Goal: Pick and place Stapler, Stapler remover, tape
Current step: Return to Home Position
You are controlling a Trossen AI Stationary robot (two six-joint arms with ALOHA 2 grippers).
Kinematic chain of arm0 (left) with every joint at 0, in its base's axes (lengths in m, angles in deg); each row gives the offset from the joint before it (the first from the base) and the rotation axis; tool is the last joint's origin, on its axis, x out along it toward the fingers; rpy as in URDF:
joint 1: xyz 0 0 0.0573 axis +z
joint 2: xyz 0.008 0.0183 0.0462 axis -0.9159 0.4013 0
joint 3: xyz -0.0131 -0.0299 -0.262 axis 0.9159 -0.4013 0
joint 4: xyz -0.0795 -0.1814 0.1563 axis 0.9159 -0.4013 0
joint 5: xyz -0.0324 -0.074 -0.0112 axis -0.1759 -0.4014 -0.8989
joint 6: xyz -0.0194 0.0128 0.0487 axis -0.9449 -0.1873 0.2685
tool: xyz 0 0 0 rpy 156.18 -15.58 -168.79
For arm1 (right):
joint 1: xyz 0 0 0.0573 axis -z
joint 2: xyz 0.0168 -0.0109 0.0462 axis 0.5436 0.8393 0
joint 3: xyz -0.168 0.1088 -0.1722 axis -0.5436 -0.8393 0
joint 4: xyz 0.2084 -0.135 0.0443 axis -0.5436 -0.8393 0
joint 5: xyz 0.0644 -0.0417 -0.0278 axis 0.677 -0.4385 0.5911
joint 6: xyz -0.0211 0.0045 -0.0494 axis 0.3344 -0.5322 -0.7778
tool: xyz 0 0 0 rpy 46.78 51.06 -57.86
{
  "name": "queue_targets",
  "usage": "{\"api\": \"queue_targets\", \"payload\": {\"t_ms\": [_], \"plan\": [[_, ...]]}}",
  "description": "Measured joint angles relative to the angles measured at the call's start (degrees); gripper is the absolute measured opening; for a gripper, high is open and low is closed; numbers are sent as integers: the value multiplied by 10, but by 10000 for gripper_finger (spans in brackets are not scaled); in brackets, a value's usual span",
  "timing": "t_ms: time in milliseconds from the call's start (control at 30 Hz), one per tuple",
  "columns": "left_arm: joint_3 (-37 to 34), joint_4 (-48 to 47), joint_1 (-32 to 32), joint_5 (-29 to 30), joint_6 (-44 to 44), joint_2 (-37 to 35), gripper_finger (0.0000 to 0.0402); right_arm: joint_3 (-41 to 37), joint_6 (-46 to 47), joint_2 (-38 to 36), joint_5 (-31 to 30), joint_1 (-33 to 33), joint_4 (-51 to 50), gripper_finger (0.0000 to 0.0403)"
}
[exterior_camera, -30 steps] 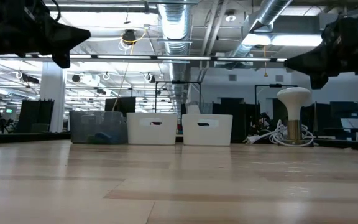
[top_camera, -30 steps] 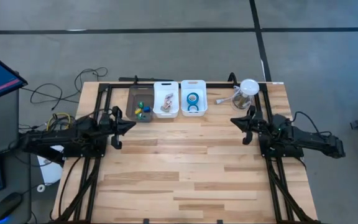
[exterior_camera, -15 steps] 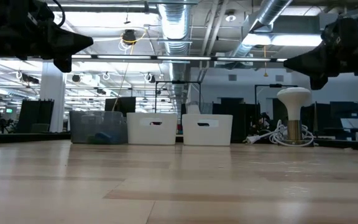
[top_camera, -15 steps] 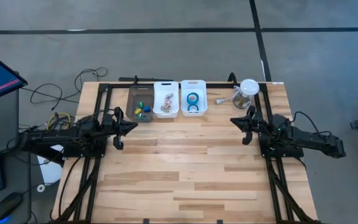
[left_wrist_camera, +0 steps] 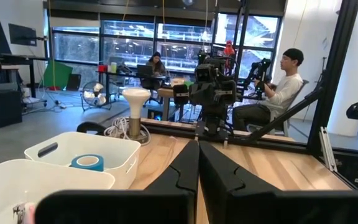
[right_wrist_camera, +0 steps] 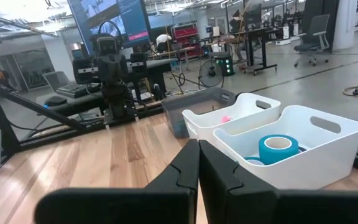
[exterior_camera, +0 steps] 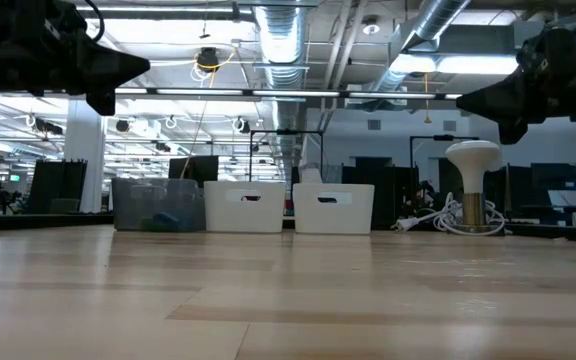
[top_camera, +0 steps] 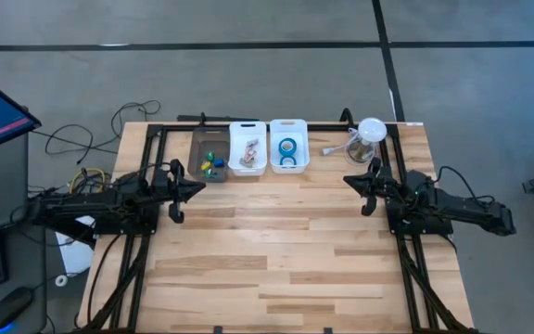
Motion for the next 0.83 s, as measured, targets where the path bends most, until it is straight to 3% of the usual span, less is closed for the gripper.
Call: {"api": "queue_targets", "payload": {"t_ms": [833], "plan": [[0, 7, 0, 0, 0, 0, 3, 0, 0, 0, 0, 0, 0, 1]]}}
